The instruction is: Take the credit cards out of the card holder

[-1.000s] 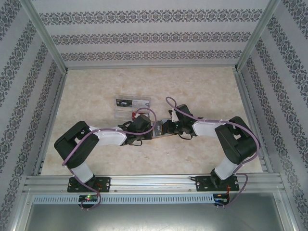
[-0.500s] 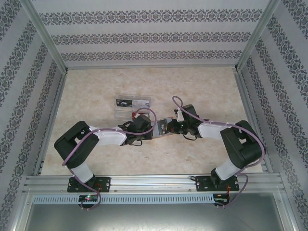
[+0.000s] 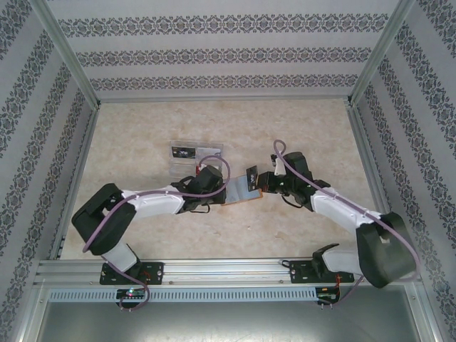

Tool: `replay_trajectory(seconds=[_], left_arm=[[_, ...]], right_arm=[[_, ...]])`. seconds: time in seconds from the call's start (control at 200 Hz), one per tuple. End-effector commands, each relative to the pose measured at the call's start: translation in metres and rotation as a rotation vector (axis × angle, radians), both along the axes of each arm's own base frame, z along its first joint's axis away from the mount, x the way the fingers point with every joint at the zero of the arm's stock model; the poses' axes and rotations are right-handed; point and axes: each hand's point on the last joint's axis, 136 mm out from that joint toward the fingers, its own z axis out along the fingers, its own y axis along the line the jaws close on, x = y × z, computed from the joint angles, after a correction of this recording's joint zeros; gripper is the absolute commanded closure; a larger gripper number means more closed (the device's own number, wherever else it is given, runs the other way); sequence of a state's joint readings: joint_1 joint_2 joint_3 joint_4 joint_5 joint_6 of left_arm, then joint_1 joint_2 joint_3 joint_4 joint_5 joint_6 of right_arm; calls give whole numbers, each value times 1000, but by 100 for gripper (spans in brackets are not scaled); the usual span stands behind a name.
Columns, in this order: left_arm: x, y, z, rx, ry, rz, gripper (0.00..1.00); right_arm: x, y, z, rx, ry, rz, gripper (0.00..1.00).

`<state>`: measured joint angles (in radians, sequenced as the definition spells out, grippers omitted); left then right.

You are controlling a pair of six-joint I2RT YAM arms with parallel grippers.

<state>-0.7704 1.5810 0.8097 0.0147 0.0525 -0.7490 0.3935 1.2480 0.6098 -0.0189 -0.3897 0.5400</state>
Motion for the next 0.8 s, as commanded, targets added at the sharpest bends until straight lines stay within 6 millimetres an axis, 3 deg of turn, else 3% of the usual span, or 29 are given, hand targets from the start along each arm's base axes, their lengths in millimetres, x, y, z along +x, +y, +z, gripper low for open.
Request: replay_trajectory(seconds=[0.0, 0.095, 0.155, 0.225, 0.265, 0.335, 0.39, 0.56, 0.794], left_arm=[[3, 3, 44, -41, -72, -1, 72], [-3, 18, 65, -49, -115, 36, 58], [-7, 33, 76, -41, -148, 74, 43], [-15, 53, 88, -30, -183, 118, 24], [-19, 65, 96, -21, -206, 142, 20], [-29, 90, 103, 12, -231, 196, 5], [-37, 108, 111, 24, -260, 233, 0], [-62, 161, 131, 33, -344, 346, 0], [-86, 193, 143, 2, -405, 385, 0]], right_arm=[[0, 6, 25, -82, -100, 54, 100], [-2, 15, 40, -151, -179, 98, 100], [-2, 22, 51, -203, -246, 126, 100], [-3, 33, 62, -251, -323, 165, 100], [-3, 41, 67, -274, -361, 194, 100], [-3, 55, 74, -306, -413, 246, 100], [-2, 68, 77, -340, -452, 303, 100], [12, 105, 77, -483, -544, 453, 100], [22, 162, 79, -749, -763, 713, 100]])
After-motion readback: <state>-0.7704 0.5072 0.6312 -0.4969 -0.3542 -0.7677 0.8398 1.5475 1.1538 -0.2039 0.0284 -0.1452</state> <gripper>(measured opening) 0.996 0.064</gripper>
